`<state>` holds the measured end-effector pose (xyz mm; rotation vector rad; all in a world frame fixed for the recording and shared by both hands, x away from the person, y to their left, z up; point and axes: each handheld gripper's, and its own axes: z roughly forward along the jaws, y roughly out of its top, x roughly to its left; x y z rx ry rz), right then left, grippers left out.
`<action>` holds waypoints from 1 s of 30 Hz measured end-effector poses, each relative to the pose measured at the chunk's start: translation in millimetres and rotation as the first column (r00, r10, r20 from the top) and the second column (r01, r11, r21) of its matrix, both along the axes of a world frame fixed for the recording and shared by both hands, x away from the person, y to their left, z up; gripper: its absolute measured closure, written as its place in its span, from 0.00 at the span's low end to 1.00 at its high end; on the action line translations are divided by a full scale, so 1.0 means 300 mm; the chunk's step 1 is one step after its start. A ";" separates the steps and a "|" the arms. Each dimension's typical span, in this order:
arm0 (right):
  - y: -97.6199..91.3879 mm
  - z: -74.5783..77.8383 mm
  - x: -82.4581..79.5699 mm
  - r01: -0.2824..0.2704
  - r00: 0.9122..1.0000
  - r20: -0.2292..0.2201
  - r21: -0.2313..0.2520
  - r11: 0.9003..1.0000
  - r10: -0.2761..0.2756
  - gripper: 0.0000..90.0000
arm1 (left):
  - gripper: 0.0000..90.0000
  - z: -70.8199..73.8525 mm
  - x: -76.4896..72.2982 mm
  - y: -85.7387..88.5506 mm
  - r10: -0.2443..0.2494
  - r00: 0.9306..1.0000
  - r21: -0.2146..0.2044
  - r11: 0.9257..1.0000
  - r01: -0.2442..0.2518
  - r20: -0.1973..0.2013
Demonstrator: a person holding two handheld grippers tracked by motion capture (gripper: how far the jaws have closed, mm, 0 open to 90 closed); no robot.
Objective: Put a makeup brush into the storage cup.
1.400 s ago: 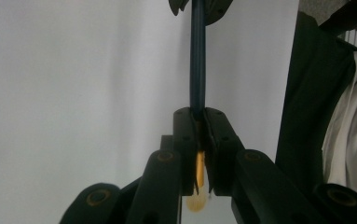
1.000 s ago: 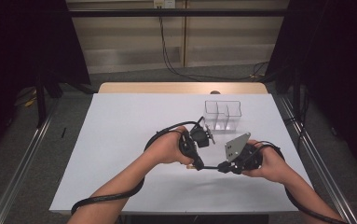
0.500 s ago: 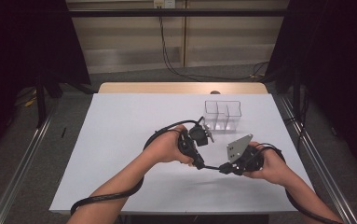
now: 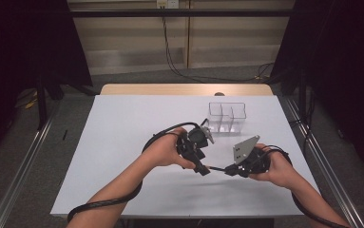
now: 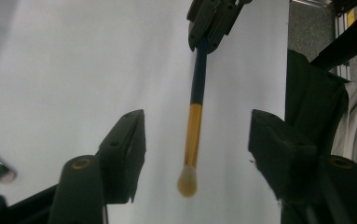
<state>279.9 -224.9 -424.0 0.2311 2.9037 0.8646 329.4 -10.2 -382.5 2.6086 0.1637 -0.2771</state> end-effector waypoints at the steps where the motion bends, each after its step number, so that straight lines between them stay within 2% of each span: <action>1: -0.001 0.001 0.000 0.003 1.000 0.000 -0.003 1.000 -0.003 0.94 | 0.36 -0.002 0.000 0.002 0.002 1.000 -0.003 1.000 -0.002 -0.001; 5: -0.007 -0.003 0.003 0.008 1.000 -0.002 0.001 1.000 -0.008 0.94 | 0.23 -0.004 0.004 0.012 0.008 1.000 -0.029 1.000 -0.008 0.007; 8: -0.011 -0.004 0.004 0.014 1.000 -0.003 0.005 1.000 -0.014 0.94 | 0.16 -0.003 0.005 0.022 0.026 1.000 -0.070 0.997 -0.026 0.007; 19: -0.021 -0.013 0.002 0.038 0.999 -0.016 0.035 0.999 -0.037 0.94 | 0.13 -0.005 0.014 0.068 0.053 0.998 -0.178 0.983 -0.049 0.019; 26: -0.028 -0.020 0.004 0.047 0.999 -0.016 0.062 0.997 -0.046 0.94 | 0.12 -0.002 0.017 0.093 0.080 0.997 -0.245 0.967 -0.074 0.018; 30: -0.033 -0.020 0.004 0.057 0.998 -0.018 0.082 0.995 -0.056 0.94 | 0.12 0.001 0.017 0.103 0.088 0.996 -0.281 0.957 -0.075 0.032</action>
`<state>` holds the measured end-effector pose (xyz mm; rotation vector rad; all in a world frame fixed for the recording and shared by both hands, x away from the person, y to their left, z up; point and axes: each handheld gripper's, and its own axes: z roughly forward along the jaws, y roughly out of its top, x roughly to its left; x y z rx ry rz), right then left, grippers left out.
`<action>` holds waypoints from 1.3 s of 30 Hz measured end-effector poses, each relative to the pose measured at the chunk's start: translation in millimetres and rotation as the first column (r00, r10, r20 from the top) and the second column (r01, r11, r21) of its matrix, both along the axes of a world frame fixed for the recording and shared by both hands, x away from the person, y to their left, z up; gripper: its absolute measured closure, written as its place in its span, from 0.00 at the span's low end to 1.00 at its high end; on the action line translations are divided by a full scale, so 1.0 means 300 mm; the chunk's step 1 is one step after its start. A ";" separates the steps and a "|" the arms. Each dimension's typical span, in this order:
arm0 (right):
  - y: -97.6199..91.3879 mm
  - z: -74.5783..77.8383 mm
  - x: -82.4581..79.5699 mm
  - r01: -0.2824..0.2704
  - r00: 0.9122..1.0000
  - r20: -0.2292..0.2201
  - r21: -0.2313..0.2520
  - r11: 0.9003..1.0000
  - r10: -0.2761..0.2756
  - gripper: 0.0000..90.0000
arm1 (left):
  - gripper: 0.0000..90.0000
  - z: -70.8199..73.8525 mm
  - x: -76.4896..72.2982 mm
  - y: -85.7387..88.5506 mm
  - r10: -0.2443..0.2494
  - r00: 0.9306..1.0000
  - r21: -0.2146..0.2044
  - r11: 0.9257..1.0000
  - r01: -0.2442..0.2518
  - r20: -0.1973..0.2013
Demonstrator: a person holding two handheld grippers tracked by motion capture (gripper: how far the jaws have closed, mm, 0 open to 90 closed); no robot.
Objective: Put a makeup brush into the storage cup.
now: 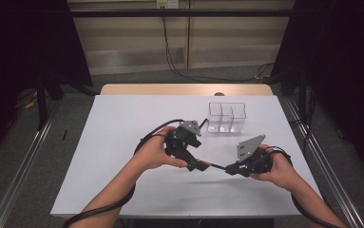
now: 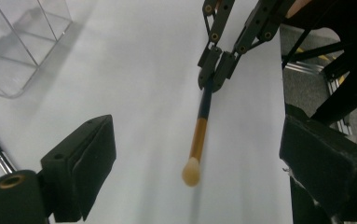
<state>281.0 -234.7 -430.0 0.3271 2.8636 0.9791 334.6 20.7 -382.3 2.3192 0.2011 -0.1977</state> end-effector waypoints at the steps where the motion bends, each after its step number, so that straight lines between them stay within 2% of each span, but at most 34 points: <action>1: -0.001 0.000 -0.001 0.001 1.000 -0.003 0.006 1.000 -0.001 0.94 | 0.12 0.001 -0.001 0.002 0.006 1.000 -0.007 1.000 -0.006 0.000; 5: -0.002 -0.001 -0.002 0.002 1.000 -0.002 0.018 1.000 -0.002 0.94 | 0.11 -0.002 -0.002 0.009 0.007 1.000 -0.036 0.999 -0.006 0.018; 9: -0.006 0.001 -0.001 0.016 1.000 0.004 0.035 0.999 -0.016 0.94 | 0.11 -0.008 -0.001 0.021 0.023 0.999 -0.082 0.996 -0.020 0.033; 15: -0.013 0.002 0.003 0.033 0.999 0.000 0.071 0.997 -0.033 0.94 | 0.11 -0.011 -0.001 0.041 0.060 0.997 -0.180 0.982 -0.052 0.038; 17: -0.015 0.002 0.003 0.040 0.999 -0.001 0.084 0.996 -0.040 0.94 | 0.11 -0.009 -0.001 0.045 0.070 0.997 -0.209 0.976 -0.059 0.045; 20: -0.014 0.001 0.004 0.044 0.999 -0.005 0.103 0.994 -0.044 0.94 | 0.10 -0.011 -0.002 0.049 0.089 0.996 -0.255 0.964 -0.078 0.032; 22: -0.013 0.001 0.004 0.044 0.999 -0.004 0.111 0.993 -0.044 0.94 | 0.10 -0.014 -0.003 0.052 0.097 0.994 -0.285 0.955 -0.080 0.044; 25: -0.013 0.000 0.003 0.047 0.999 -0.006 0.120 0.992 -0.047 0.94 | 0.08 -0.023 -0.007 0.058 0.113 0.992 -0.337 0.937 -0.089 0.054; 26: -0.014 0.000 0.003 0.050 0.999 -0.007 0.126 0.991 -0.049 0.94 | 0.08 -0.026 -0.008 0.060 0.114 0.992 -0.344 0.935 -0.089 0.051; 29: -0.018 0.002 0.004 0.057 0.998 -0.005 0.144 0.988 -0.057 0.94 | 0.08 -0.037 -0.010 0.067 0.135 0.990 -0.383 0.917 -0.112 0.034; 32: -0.019 0.003 0.005 0.062 0.998 -0.005 0.158 0.985 -0.062 0.94 | 0.08 -0.047 -0.009 0.074 0.159 0.987 -0.415 0.901 -0.131 0.035; 36: -0.016 0.006 0.005 0.065 0.998 -0.006 0.183 0.981 -0.065 0.94 | 0.08 -0.056 -0.015 0.077 0.163 0.986 -0.446 0.886 -0.130 0.035; 38: -0.015 0.008 0.006 0.071 0.997 -0.005 0.194 0.978 -0.071 0.94 | 0.07 -0.058 -0.015 0.076 0.168 0.985 -0.455 0.880 -0.133 0.036; 39: -0.015 0.008 0.007 0.073 0.997 -0.006 0.205 0.976 -0.074 0.94 | 0.07 -0.059 -0.014 0.076 0.167 0.985 -0.452 0.882 -0.134 0.033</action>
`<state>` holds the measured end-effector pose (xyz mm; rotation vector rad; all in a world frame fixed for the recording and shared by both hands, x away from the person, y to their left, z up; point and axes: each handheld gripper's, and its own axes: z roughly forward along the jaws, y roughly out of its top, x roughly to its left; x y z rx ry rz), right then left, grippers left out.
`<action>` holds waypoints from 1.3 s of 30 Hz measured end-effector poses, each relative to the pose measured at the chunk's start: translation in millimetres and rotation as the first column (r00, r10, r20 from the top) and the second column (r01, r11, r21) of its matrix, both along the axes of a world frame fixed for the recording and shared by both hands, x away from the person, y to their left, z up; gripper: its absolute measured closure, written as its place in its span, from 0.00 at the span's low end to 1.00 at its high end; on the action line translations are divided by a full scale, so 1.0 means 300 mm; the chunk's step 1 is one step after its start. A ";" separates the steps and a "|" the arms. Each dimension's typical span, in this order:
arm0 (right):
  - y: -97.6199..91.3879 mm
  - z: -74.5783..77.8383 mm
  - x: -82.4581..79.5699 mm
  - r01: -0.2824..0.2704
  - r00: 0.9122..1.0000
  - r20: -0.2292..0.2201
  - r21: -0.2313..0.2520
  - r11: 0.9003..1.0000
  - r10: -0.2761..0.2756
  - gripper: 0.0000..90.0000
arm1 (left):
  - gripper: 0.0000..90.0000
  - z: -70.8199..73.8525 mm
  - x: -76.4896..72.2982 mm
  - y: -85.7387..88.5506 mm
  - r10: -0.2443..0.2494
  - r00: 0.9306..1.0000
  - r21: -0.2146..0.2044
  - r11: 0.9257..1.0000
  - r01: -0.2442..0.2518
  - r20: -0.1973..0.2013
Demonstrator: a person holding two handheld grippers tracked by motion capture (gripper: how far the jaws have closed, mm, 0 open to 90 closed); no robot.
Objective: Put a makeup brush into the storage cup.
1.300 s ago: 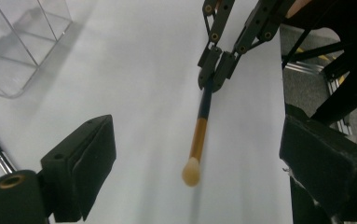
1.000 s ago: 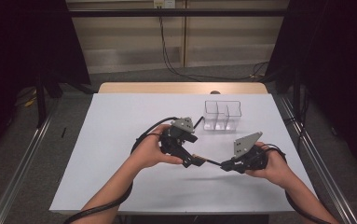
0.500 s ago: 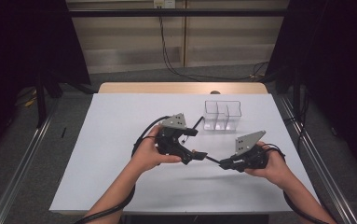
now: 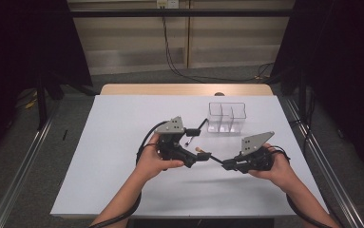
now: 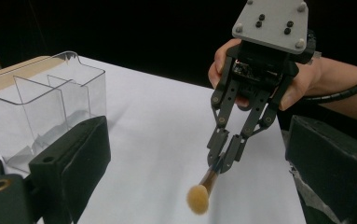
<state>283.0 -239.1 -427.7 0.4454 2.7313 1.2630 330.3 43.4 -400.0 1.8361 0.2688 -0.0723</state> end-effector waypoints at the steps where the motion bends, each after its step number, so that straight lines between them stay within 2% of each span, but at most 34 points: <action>1: 0.000 0.000 0.000 0.004 1.000 -0.002 0.014 1.000 -0.004 0.94 | 0.07 -0.001 -0.001 -0.001 0.004 1.000 0.003 1.000 -0.004 0.005; 7: 0.001 0.001 0.000 0.027 1.000 -0.003 0.074 0.997 -0.027 0.94 | 0.08 -0.008 0.000 0.002 0.015 1.000 -0.007 1.000 -0.015 0.002; 13: 0.003 -0.004 0.003 0.065 0.998 -0.009 0.147 0.987 -0.064 0.94 | 0.11 -0.014 -0.003 -0.001 0.015 1.000 -0.016 1.000 -0.015 0.007; 18: 0.013 -0.006 0.008 0.081 0.997 -0.009 0.181 0.980 -0.081 0.94 | 0.16 -0.020 0.000 -0.002 0.031 1.000 -0.029 0.999 -0.031 -0.001; 23: 0.027 -0.004 0.012 0.104 0.995 -0.010 0.210 0.972 -0.104 0.94 | 0.26 -0.028 0.002 0.002 0.023 1.000 -0.036 0.999 -0.023 -0.002; 28: 0.037 0.001 0.016 0.114 0.993 -0.006 0.227 0.967 -0.116 0.94 | 0.44 -0.036 0.010 0.011 0.025 1.000 -0.067 0.997 -0.026 -0.018; 36: 0.048 0.003 0.023 0.133 0.991 -0.020 0.250 0.959 -0.132 0.94 | 0.59 -0.039 0.013 0.018 0.050 0.998 -0.069 0.996 -0.053 -0.037; 39: 0.052 0.007 0.025 0.137 0.990 -0.017 0.252 0.958 -0.138 0.94 | 0.64 -0.041 0.012 0.018 0.045 0.998 -0.067 0.997 -0.048 -0.041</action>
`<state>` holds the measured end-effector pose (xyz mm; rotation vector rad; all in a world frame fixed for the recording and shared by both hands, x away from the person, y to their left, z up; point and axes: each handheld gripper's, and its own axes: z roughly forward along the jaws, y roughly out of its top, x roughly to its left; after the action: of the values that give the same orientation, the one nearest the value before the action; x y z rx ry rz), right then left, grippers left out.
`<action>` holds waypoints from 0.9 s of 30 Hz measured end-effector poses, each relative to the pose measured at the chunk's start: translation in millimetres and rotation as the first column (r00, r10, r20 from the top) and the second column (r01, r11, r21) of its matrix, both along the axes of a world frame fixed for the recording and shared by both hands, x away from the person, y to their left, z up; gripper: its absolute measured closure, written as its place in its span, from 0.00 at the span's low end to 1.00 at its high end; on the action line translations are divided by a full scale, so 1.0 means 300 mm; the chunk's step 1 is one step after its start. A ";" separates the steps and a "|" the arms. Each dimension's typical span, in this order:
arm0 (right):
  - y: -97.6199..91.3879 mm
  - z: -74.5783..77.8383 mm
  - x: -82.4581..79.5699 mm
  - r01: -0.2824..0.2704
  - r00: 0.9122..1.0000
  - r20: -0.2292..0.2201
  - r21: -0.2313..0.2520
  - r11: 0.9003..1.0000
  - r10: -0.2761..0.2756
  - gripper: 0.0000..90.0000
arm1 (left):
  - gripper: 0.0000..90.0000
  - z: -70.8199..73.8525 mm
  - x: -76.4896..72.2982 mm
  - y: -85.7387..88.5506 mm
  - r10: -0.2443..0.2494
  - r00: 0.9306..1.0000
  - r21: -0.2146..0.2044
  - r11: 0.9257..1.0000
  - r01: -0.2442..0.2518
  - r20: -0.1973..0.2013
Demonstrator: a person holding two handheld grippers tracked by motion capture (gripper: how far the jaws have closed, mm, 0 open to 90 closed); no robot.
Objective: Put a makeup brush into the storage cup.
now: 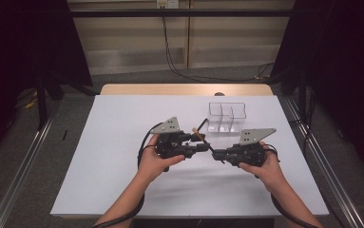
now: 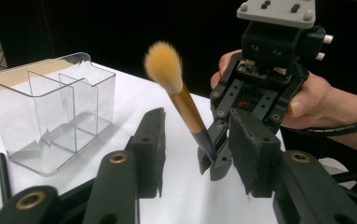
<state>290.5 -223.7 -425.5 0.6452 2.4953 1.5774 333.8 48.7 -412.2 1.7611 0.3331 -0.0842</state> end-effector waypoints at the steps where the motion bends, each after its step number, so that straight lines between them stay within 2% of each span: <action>1: 0.000 0.001 0.000 0.004 1.000 -0.001 0.001 1.000 -0.004 0.94 | 0.65 0.000 -0.001 -0.001 -0.004 1.000 0.001 1.000 0.004 -0.003; 10: 0.006 -0.007 -0.005 0.023 1.000 -0.014 0.018 1.000 -0.023 0.94 | 0.79 -0.014 -0.006 -0.017 -0.027 0.999 0.024 0.999 0.027 -0.022; 15: 0.018 -0.002 -0.005 0.028 1.000 -0.013 0.023 0.999 -0.028 0.94 | 0.86 -0.017 -0.001 -0.015 -0.017 0.999 0.007 1.000 0.017 -0.044; 19: 0.032 -0.001 -0.002 0.029 1.000 -0.013 0.012 1.000 -0.029 0.94 | 0.87 -0.024 -0.005 -0.020 -0.015 0.999 0.002 1.000 0.015 -0.048; 27: 0.051 -0.005 0.001 0.033 0.999 -0.030 0.042 0.999 -0.031 0.94 | 0.90 -0.026 -0.006 -0.025 -0.015 0.999 -0.014 1.000 0.014 -0.051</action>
<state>290.9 -208.3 -426.9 0.7151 2.4652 1.6256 332.1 41.3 -420.0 1.7507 0.3559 -0.1412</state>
